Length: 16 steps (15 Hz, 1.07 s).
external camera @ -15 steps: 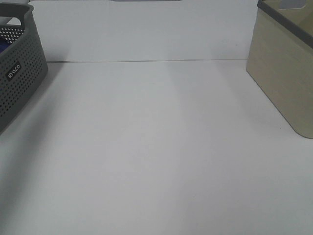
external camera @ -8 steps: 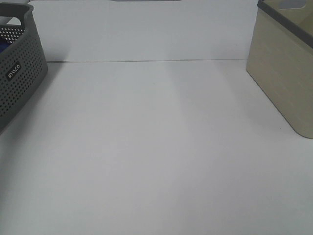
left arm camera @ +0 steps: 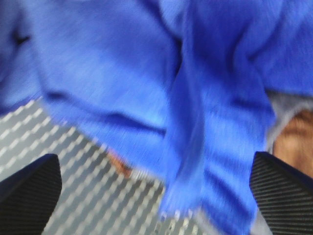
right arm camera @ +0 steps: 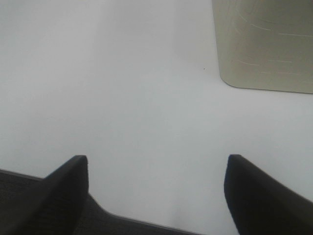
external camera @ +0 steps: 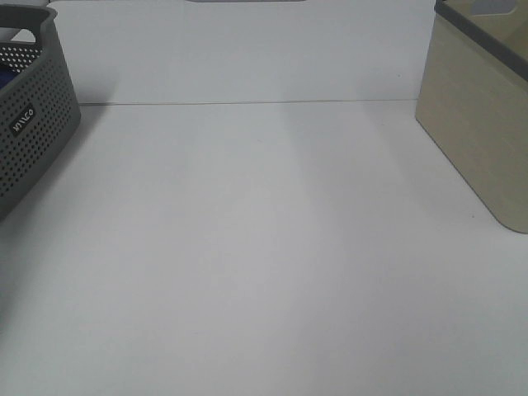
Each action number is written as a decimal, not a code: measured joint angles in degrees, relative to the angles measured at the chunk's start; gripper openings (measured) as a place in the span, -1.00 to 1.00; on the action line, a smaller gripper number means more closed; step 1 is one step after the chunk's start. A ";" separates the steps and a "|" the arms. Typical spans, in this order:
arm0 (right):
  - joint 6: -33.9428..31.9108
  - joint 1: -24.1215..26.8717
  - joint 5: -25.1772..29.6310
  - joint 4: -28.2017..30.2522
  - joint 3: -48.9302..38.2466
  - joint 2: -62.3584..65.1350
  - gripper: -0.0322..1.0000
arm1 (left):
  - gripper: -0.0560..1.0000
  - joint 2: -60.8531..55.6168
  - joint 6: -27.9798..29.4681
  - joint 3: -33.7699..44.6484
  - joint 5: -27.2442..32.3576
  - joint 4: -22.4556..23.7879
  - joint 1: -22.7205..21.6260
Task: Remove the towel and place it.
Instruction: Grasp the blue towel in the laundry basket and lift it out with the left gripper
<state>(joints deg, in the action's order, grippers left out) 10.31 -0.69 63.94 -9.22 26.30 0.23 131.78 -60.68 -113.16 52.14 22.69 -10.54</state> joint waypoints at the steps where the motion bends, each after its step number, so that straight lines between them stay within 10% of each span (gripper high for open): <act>1: 0.00 0.00 0.00 0.00 0.00 0.00 0.52 | 0.98 0.92 0.00 0.00 0.00 0.00 0.00; 4: 0.00 0.00 0.00 0.00 0.00 0.00 0.52 | 0.74 1.72 -0.69 0.00 0.00 0.00 0.00; 9: 0.00 0.00 0.00 0.00 0.00 0.00 0.52 | -0.87 1.55 -1.15 -0.06 0.00 0.11 0.00; 16: 0.00 0.00 0.00 0.00 0.00 0.00 0.52 | -0.89 -0.17 2.64 -0.06 2.52 0.92 0.00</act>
<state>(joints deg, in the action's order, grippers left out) 10.31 -0.69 63.94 -9.22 26.30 0.23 131.61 -58.04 -113.22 54.66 23.61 -10.54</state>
